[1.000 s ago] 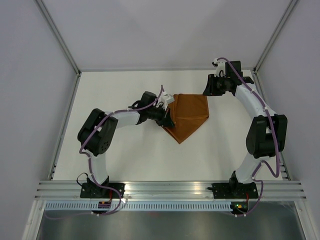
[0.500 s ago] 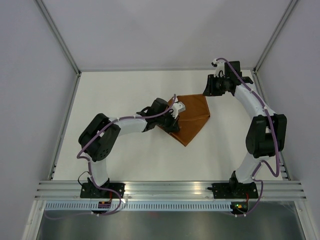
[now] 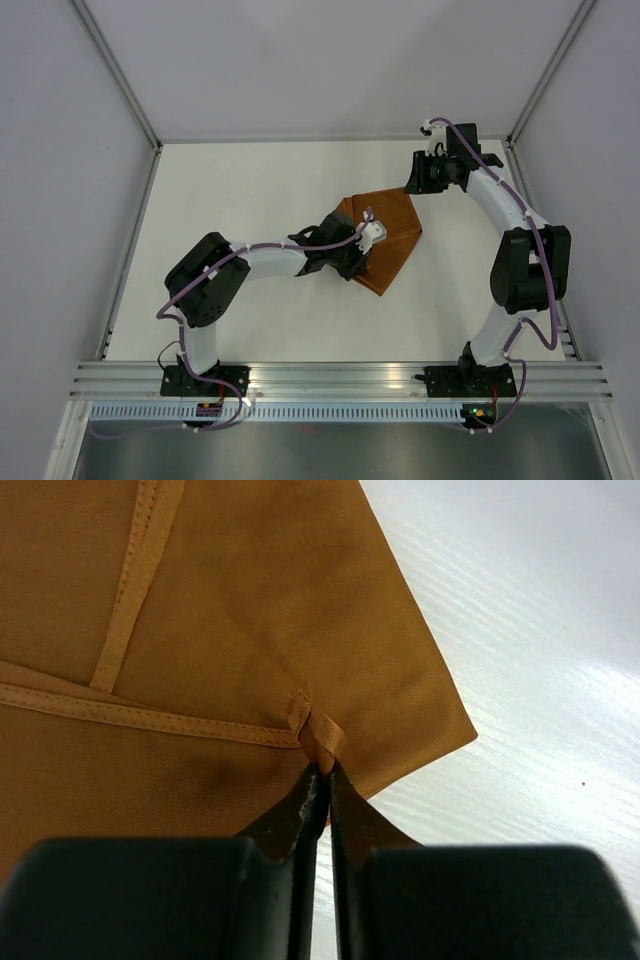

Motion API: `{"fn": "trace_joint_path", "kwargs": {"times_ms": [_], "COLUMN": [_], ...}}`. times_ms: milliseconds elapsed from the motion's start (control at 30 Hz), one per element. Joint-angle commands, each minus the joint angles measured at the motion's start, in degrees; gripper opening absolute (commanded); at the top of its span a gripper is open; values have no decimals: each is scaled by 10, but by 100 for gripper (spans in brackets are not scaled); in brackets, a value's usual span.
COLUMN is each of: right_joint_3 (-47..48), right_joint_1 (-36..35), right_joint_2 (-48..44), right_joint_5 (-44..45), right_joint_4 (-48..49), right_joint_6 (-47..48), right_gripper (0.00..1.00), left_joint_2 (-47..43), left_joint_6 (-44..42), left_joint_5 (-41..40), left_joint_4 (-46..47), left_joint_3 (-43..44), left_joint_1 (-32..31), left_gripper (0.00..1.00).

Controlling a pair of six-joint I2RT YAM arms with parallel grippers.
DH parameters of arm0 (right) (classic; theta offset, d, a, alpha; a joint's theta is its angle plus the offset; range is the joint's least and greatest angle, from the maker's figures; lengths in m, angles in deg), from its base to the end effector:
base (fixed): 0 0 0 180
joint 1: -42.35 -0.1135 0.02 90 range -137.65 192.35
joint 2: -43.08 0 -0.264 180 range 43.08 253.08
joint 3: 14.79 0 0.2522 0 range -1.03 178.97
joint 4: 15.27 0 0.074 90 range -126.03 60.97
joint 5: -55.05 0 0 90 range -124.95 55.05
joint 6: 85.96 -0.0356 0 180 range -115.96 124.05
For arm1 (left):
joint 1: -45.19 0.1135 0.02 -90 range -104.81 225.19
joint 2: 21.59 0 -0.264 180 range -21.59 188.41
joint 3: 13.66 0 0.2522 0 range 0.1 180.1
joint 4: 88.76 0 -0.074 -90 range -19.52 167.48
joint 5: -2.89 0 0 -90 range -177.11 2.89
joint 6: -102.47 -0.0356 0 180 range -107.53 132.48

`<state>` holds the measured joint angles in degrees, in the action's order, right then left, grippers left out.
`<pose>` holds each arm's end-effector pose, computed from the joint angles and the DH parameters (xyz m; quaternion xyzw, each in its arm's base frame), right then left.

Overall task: Fold the napkin, place the utensils inside, and roll it up
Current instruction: Fold the napkin at the center of the board, then adjust the napkin at the center of the board.

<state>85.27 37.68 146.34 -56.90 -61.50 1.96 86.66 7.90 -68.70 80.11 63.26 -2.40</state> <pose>0.3995 0.0460 0.2751 -0.0868 0.9191 0.1983 0.3292 0.2599 -0.3012 0.1603 0.4551 0.7831 -0.2821 0.3165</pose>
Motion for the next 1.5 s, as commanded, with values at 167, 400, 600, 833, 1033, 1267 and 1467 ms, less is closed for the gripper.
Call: {"fn": "trace_joint_path", "kwargs": {"times_ms": [167,400,600,833,1033,1267,1467], "right_joint_3": [19,19,19,19,33,-47,-163], "right_joint_1": [-5,-6,-6,-6,-5,-5,-5], "right_joint_2": [6,8,12,16,20,-26,-47], "right_joint_5": [18,24,29,38,55,57,84], "right_joint_4": [-8,-10,-10,-12,-34,-65,-47], "right_joint_6": [0,1,2,2,8,48,75], "right_gripper": [38,37,38,37,36,35,31], "left_joint_2": [-1,-15,-15,1,-38,-102,-58], "left_joint_6": [-20,-3,-1,13,40,135,192], "left_joint_5": [-32,-8,26,62,-5,-153,-238], "left_joint_4": [5,28,26,22,72,108,36], "left_joint_3": [3,11,28,31,24,34,80], "left_joint_1": [-24,-32,-35,-36,-23,63,144], "left_gripper": [39,52,54,53,55,59,51]}}
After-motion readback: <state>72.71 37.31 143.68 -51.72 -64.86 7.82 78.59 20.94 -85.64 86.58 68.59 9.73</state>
